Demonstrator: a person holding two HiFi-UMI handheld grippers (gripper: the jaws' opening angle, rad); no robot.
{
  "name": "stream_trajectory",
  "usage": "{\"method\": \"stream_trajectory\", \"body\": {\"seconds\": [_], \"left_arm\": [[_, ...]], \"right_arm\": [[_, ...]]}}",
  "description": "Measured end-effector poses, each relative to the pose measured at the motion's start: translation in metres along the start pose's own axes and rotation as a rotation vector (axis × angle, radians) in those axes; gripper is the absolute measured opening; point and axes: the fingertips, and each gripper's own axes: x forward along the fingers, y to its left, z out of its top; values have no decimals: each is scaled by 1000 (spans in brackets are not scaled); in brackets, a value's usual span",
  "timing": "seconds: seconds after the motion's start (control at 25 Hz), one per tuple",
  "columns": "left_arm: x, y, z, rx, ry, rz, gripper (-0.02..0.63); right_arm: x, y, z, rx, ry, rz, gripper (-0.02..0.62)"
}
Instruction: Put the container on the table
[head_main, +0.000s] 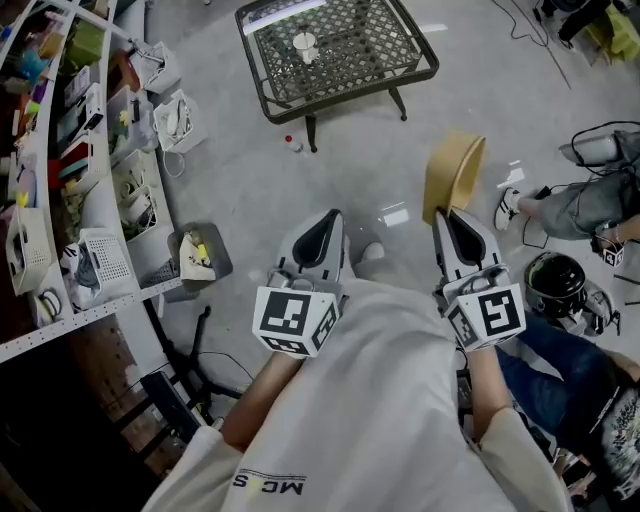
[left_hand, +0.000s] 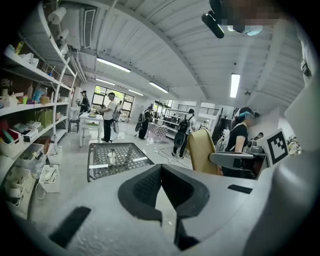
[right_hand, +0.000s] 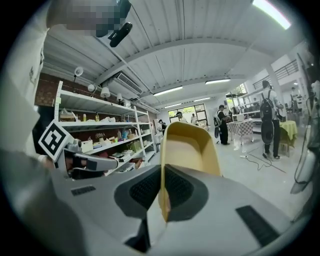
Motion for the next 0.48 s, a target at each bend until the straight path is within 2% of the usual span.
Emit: {"method": "stream_trajectory", "body": {"seconds": [0.28,0.48], "left_arm": [[46,-4,12,3,3,-48,23],[85,22,27,-12,-10,-57,23]], "right_arm": [[8,-37,5,32,-7,-45,31],[47,-56,11,53,0,-54,31]]}}
